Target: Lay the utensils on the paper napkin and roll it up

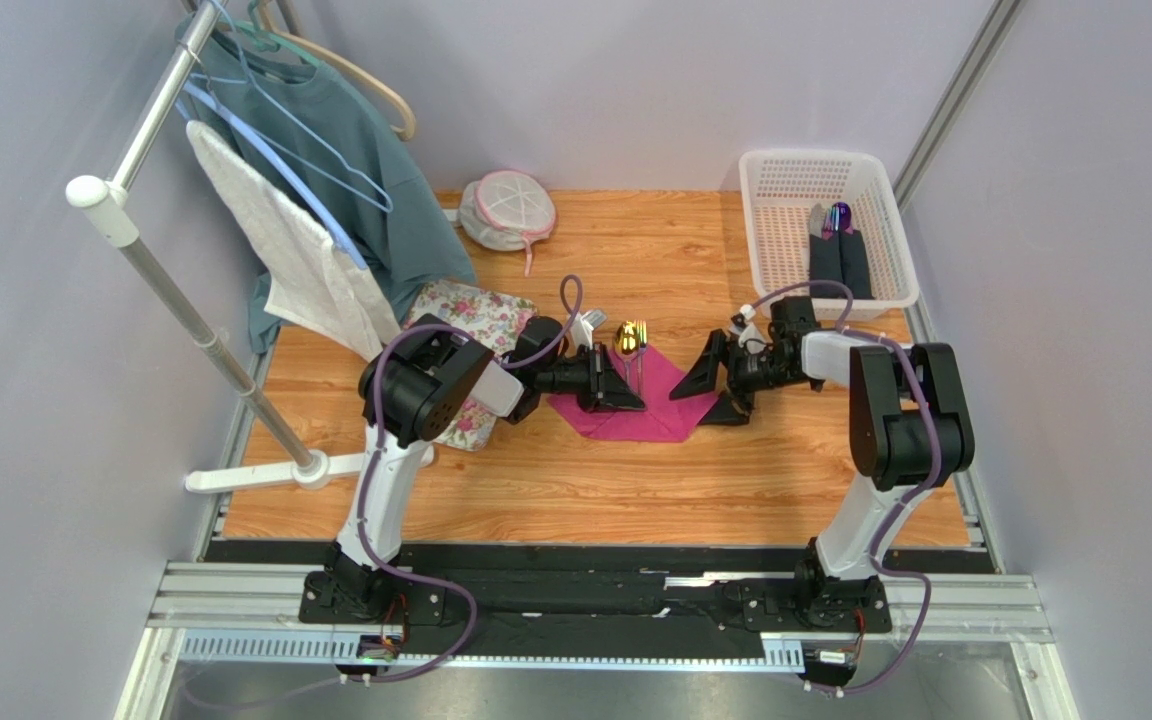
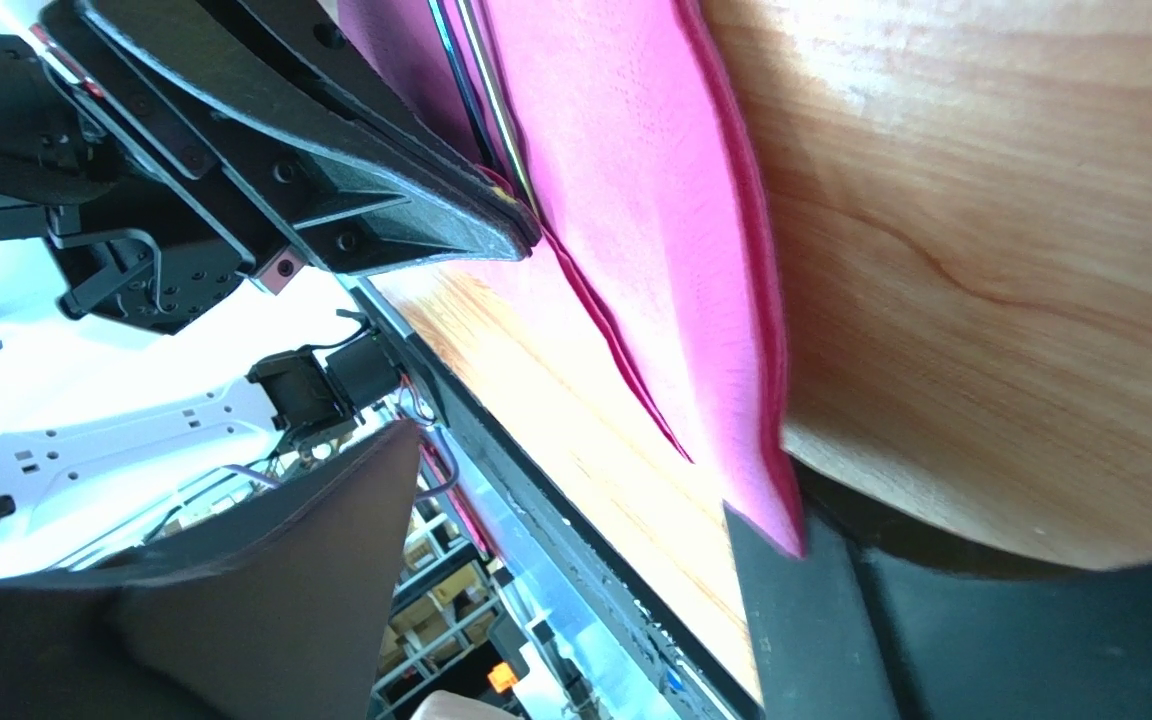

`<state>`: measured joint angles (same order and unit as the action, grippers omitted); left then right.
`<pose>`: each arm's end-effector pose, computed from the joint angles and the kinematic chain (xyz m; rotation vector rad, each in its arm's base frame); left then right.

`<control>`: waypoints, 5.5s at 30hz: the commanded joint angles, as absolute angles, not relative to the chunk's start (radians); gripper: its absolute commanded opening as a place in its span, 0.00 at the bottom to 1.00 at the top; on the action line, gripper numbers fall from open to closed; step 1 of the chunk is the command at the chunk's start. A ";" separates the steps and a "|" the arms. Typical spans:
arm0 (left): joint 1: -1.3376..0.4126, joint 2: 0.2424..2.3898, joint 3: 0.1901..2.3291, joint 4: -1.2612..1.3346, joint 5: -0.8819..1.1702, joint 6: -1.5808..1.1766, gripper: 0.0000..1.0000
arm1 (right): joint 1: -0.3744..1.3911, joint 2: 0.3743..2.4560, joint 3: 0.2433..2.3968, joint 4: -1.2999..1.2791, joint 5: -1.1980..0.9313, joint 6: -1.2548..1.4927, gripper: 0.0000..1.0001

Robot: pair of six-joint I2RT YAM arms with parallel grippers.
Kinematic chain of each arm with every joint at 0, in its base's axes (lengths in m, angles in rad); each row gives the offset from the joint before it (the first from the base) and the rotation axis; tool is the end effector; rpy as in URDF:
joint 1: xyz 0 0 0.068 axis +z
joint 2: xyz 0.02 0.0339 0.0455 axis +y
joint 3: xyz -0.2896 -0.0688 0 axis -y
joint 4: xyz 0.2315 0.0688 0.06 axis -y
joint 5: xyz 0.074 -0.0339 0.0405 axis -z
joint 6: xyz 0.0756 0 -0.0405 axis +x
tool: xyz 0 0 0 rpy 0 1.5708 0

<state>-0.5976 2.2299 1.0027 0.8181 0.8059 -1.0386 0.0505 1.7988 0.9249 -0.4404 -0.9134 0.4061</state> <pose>0.3395 -0.2970 0.0944 0.1230 2.3495 -1.7456 0.3071 0.0754 0.1403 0.3176 2.7612 1.4085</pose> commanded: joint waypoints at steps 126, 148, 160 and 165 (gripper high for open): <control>-0.545 1.956 0.854 0.678 0.860 -0.965 0.20 | 0.295 1.994 0.969 -0.100 -0.844 0.845 0.00; -0.488 2.003 0.857 0.410 0.847 -0.769 0.04 | 0.334 1.985 1.006 -0.067 -0.854 0.916 0.00; -0.489 2.010 0.861 0.413 0.841 -0.773 0.03 | 0.356 2.020 1.019 -0.048 -0.845 0.914 0.02; -0.479 1.967 0.831 0.492 0.862 -0.813 0.10 | 0.356 2.039 1.012 -0.044 -0.845 0.913 0.26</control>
